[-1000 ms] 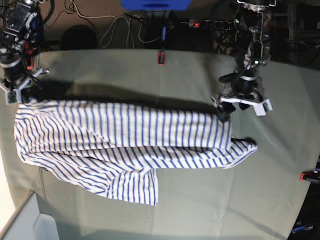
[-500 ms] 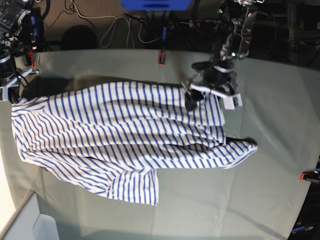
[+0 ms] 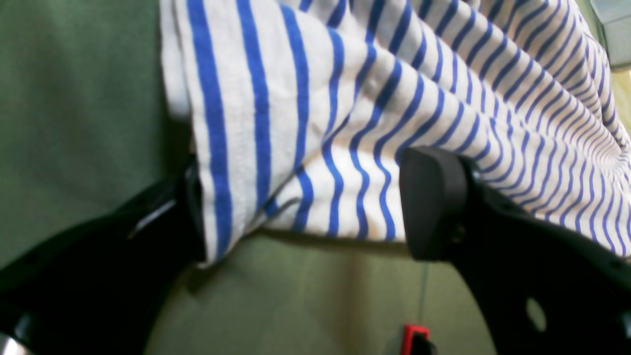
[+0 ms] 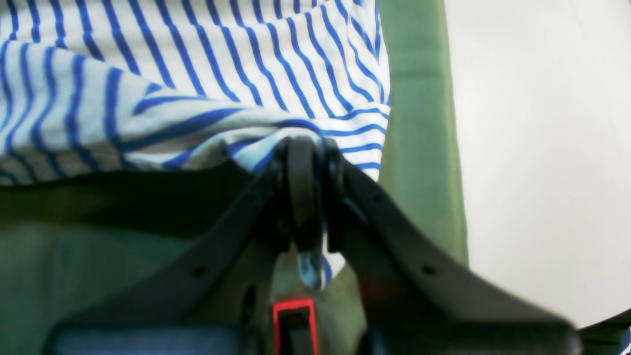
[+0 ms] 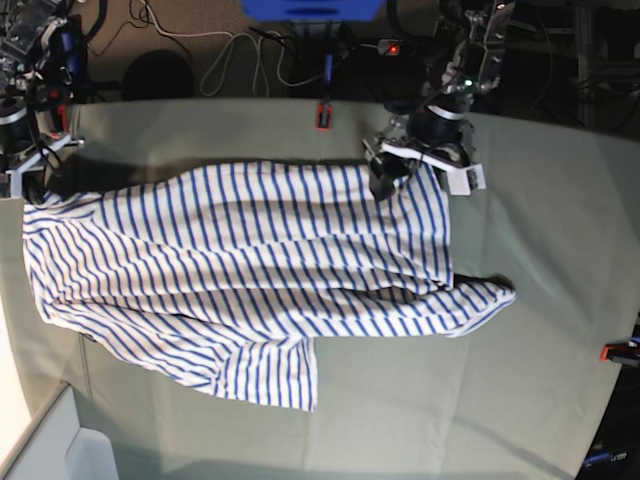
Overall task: Layout the t-shirt on the table in an organized manner, then fold the t-shirt properly
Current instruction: 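Grasp the shirt hem corners with both grippers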
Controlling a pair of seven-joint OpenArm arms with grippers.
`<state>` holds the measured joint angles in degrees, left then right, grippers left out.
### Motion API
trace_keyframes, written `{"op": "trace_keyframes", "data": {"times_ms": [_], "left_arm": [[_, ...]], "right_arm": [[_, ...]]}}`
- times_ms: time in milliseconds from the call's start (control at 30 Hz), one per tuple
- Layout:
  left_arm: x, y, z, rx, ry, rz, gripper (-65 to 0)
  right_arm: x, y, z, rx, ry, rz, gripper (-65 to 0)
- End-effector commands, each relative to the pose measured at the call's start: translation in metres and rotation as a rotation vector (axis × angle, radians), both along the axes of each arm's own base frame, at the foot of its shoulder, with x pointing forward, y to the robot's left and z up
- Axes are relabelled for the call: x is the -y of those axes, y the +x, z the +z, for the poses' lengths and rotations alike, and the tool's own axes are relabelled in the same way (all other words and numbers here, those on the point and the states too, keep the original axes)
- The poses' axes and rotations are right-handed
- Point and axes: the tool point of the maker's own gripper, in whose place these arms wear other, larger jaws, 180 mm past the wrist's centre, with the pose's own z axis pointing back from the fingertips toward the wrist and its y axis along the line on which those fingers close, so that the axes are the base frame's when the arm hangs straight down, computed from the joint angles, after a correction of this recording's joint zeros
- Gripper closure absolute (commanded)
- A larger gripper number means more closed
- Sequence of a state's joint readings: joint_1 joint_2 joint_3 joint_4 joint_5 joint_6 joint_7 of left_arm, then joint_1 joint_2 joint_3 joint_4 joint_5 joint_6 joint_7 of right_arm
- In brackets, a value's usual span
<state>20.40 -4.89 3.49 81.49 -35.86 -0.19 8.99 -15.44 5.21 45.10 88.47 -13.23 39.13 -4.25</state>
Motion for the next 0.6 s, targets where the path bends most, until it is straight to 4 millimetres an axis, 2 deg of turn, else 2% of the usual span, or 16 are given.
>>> {"op": "trace_keyframes", "data": {"times_ms": [0,67,100,167,233,300,333,367,500,567], "left_arm": [[0.001,0.001,0.004,0.002,-0.007,0.004,-48.8],[0.003,0.018,0.02,0.056,-0.015,0.003,-43.0],[0.004,0.027,0.032,0.093,-0.019,0.002,-36.8],[0.006,0.039,0.05,0.143,-0.025,-0.001,-21.8],[0.006,0.058,0.072,0.208,-0.028,-0.002,-1.1],[0.006,0.07,0.086,0.25,-0.028,-0.003,0.0],[0.006,0.076,0.092,0.269,-0.028,-0.002,-3.4],[0.005,0.082,0.097,0.284,-0.029,0.0,-4.2],[0.004,0.113,0.12,0.359,-0.026,0.001,0.0],[0.003,0.129,0.119,0.362,-0.018,0.001,0.0]], "right_arm": [[0.002,0.007,0.014,0.046,-0.014,0.024,0.0],[0.002,0.007,0.014,0.045,-0.013,0.025,0.0],[0.002,0.007,0.014,0.045,-0.013,0.025,0.0],[0.002,0.007,0.014,0.045,-0.013,0.025,0.0],[0.002,0.007,0.014,0.046,-0.013,0.025,0.0],[0.002,0.008,0.015,0.048,-0.013,0.024,0.0],[0.002,0.009,0.015,0.049,-0.013,0.024,0.0],[0.002,0.009,0.015,0.049,-0.013,0.024,0.0],[0.001,0.01,0.015,0.05,-0.011,0.025,0.0],[0.001,0.01,0.015,0.052,-0.011,0.025,0.0]]}}
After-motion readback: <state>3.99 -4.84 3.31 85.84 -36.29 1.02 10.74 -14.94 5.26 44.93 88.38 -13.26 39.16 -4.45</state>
